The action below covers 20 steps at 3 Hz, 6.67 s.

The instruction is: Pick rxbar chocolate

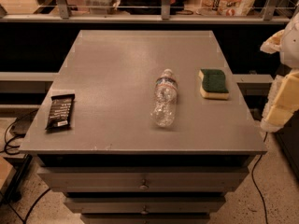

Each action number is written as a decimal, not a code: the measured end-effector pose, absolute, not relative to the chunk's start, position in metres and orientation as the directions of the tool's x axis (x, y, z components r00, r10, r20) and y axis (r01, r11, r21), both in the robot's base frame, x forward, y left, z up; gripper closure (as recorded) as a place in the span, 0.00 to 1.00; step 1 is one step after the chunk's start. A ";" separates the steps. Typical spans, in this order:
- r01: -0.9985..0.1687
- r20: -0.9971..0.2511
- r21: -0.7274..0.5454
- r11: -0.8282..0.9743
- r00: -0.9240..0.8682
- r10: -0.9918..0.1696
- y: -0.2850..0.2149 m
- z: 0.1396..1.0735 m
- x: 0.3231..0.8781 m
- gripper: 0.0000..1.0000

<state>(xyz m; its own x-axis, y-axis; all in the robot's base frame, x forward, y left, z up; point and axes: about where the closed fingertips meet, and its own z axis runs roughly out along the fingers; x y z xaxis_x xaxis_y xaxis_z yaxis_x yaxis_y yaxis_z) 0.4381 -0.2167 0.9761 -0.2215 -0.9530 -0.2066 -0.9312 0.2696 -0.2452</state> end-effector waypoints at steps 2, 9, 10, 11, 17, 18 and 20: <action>-0.944 -0.256 -0.261 0.203 -0.134 -0.957 -0.182 0.981 0.447 0.00; -0.970 -0.574 -0.153 -0.189 0.242 -0.782 0.102 0.918 0.522 0.00; -0.966 -0.615 -0.121 -0.227 0.252 -0.747 0.134 0.898 0.532 0.00; -0.952 -0.669 -0.099 -0.290 0.279 -0.689 0.178 0.879 0.533 0.00; -0.941 -0.746 0.004 -0.337 0.222 -0.627 0.241 0.817 0.521 0.50; -0.941 -0.746 0.004 -0.337 0.222 -0.627 0.241 0.820 0.521 0.72; -0.942 -0.747 0.004 -0.337 0.222 -0.627 0.241 0.825 0.521 1.00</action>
Offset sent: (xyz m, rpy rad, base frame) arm 0.0227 0.0904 0.0051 0.1263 -0.0476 0.2312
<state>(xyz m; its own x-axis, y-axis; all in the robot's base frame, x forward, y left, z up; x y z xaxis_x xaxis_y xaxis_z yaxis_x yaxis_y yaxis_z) 0.5207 0.2414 0.8253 0.2216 -0.6272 -0.7467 -0.9416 -0.3368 0.0035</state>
